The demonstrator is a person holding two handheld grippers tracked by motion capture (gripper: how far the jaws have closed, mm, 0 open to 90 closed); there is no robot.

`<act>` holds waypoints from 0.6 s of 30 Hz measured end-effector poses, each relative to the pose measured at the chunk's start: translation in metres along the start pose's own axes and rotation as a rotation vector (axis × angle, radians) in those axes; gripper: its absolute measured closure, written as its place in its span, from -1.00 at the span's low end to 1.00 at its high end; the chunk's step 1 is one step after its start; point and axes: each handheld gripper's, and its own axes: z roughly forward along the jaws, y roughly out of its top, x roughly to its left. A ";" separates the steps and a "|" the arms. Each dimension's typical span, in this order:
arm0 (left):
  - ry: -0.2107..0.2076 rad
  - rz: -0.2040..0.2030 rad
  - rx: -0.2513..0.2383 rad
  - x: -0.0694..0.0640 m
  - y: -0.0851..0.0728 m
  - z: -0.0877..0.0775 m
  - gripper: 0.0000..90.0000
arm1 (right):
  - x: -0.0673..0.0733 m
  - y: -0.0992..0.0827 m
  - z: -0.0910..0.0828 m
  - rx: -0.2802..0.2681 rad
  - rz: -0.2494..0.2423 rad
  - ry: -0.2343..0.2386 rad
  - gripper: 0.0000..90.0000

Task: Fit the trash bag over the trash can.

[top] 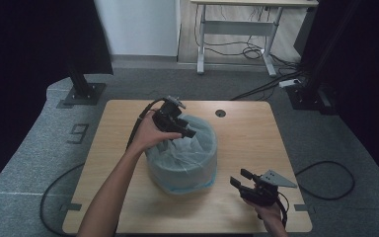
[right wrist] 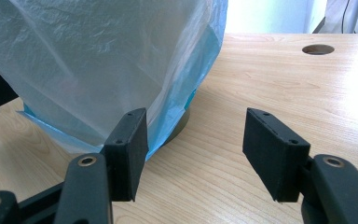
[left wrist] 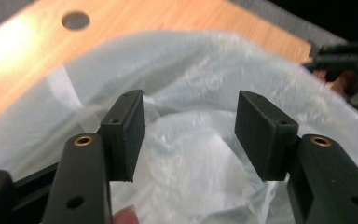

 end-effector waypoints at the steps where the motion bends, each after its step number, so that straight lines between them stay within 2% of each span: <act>1: 0.000 -0.005 -0.013 0.001 0.000 0.000 -0.05 | 0.000 0.000 0.000 0.000 0.000 0.000 -0.12; 3: 0.006 -0.012 -0.018 0.003 0.001 0.001 -0.05 | -0.001 0.000 -0.001 -0.002 0.003 -0.001 -0.12; 8: 0.025 -0.018 0.018 0.005 0.003 0.013 -0.05 | -0.001 0.000 -0.002 -0.004 0.005 -0.002 -0.12; 15: 0.035 -0.002 0.121 0.004 0.004 0.034 -0.06 | -0.002 -0.001 -0.002 -0.003 0.009 -0.006 -0.12; 18: 0.047 0.004 0.149 0.002 0.005 0.041 -0.06 | -0.002 -0.002 -0.001 0.000 0.010 -0.005 -0.12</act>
